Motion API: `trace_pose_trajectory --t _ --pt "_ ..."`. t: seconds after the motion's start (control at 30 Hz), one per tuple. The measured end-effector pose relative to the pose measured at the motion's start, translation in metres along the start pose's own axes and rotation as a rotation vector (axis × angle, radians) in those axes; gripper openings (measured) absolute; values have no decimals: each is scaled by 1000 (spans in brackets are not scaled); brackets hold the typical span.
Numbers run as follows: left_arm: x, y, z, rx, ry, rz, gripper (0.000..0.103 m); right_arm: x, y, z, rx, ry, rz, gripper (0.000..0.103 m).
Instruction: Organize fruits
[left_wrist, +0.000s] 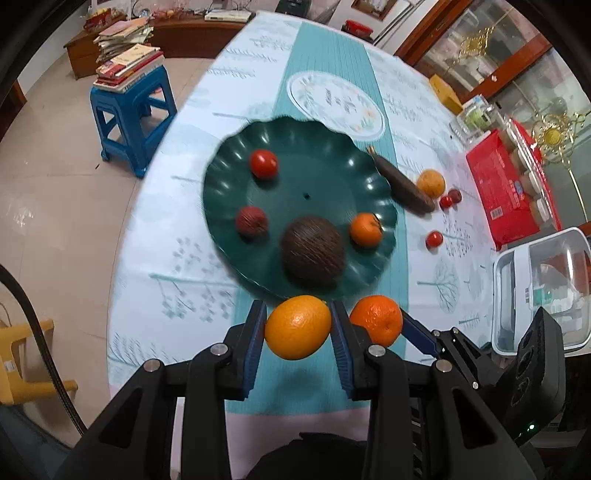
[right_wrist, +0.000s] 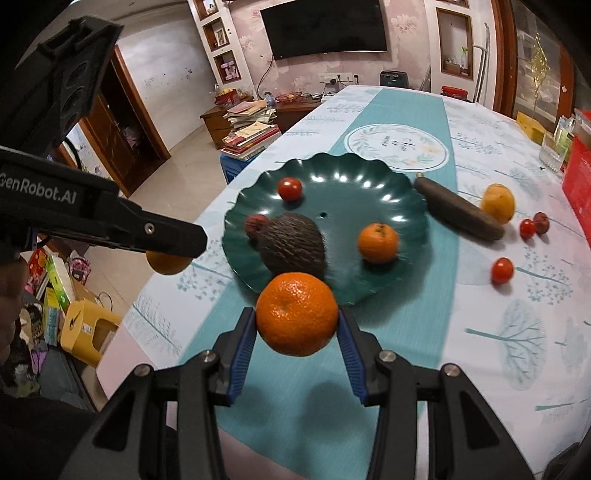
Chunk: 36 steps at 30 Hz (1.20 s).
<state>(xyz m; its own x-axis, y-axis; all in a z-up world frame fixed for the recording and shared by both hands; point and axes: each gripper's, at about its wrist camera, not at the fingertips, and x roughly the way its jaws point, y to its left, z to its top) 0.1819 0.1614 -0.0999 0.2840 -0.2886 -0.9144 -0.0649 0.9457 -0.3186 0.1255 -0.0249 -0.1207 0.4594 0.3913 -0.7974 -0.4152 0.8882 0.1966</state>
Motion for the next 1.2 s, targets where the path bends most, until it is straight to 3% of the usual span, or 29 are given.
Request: trace_pose_trajectory --t 0.23,0.53,0.8,1.2 --pt "-3 37 25 41 -86 -41 33 15 16 21 58 -48 -21 45" --pt "16 61 64 86 -180 -125 33 31 2 60 158 -97 -119 45" --pt "56 76 84 49 -155 -188 33 54 -14 68 208 -27 -185 45" --pt "92 76 92 57 -97 -240 34 65 -21 67 260 -3 -240 45"
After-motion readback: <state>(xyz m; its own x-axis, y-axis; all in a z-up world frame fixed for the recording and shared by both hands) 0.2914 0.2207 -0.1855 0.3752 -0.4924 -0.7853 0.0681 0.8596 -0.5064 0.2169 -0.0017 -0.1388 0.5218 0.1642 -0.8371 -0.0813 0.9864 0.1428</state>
